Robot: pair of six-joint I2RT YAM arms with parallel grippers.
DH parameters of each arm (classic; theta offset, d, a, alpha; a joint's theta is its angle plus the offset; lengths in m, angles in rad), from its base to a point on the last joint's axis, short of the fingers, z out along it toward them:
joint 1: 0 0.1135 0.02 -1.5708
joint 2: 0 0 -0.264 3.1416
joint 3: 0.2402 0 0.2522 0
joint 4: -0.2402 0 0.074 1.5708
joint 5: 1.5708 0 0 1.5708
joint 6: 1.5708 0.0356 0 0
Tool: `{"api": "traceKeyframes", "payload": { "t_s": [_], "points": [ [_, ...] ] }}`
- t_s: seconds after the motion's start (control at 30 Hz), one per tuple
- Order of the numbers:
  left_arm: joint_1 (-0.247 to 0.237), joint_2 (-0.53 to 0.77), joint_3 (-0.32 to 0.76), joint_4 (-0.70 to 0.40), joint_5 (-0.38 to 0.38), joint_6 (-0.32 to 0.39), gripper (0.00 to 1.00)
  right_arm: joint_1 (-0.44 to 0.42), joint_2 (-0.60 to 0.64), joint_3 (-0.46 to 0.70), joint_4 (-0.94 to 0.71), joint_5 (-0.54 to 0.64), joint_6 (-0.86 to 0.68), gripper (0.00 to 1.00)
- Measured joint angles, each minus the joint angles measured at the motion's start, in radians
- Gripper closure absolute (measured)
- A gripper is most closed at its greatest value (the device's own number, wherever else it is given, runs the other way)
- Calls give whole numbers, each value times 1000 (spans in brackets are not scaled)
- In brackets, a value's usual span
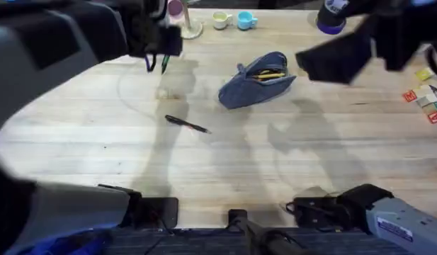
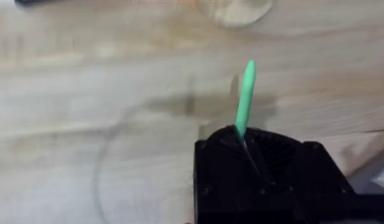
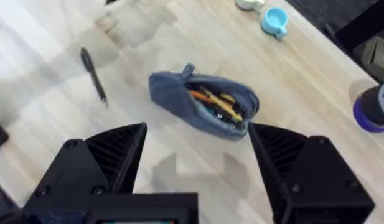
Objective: Unzip the bag, pick up the pens from the table one at a time and place them inside, then zip the bag closed.
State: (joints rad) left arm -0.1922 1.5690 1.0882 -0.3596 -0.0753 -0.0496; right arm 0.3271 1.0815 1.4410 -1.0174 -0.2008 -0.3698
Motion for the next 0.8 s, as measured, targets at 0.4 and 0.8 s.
{"api": "traceKeyframes", "payload": {
  "t_s": [0.4, 0.8],
  "points": [
    [-319, -150, 26, 88, 6, 65, 959, 0, -224, 0, -169, 72, 50, 4],
    [-475, -145, 26, 280, 61, 69, 958, 0, -366, -181, -168, 111, 94, 4]
  ]
}}
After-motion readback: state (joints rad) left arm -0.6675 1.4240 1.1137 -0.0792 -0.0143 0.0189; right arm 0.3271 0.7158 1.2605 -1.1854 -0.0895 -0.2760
